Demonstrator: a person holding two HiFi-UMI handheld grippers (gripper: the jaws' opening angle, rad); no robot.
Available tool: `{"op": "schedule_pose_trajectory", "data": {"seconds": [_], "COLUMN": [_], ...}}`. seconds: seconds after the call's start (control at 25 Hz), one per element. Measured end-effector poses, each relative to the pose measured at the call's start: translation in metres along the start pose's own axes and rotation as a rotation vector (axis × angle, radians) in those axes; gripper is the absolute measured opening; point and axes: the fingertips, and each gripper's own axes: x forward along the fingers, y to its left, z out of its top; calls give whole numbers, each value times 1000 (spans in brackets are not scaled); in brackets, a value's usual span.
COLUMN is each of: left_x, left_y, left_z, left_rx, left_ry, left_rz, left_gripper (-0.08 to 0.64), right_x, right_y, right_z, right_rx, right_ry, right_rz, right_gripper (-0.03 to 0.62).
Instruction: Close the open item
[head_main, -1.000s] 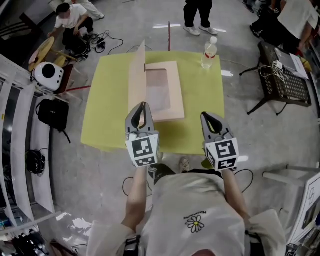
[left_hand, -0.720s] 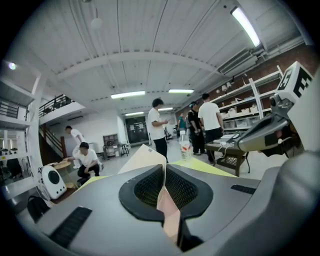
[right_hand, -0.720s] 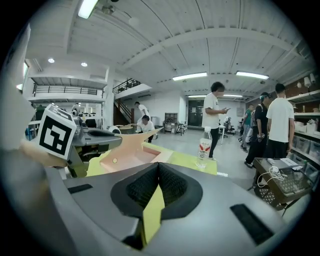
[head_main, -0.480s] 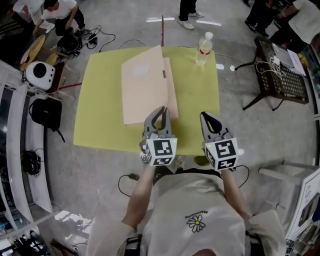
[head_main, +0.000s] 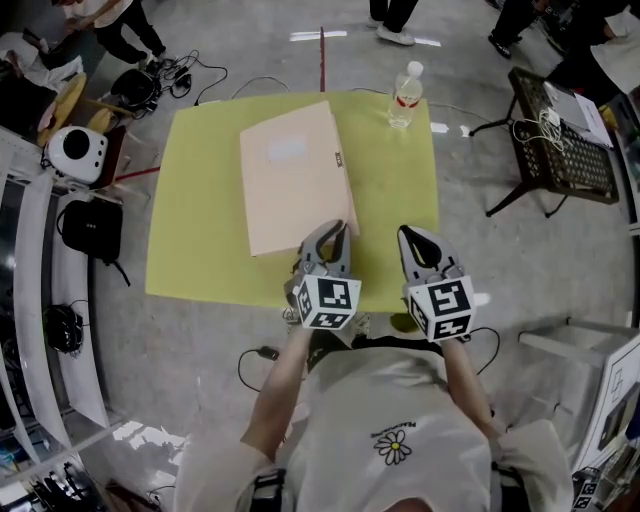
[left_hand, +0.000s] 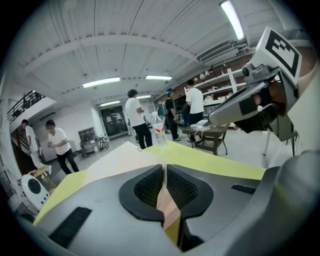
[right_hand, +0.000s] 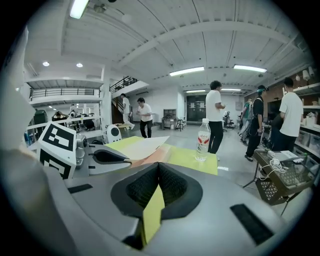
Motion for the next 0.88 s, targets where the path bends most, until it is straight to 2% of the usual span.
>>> {"op": "schedule_pose_trajectory", "data": {"seconds": [0.72,0.88], "left_x": [18,21], "left_y": [-22,-23], "left_z": [-25,-28], "left_rx": [63,71], "left_ry": [174,194], "left_rz": [-186,-195], "left_gripper": [29,32], "right_x": [-3,-3], "right_y": [5,6], "right_z": [-3,-8], "right_rx": [-1,-3], "right_ry": [11,18], "right_rz": [3,5], "right_gripper": [14,14]}}
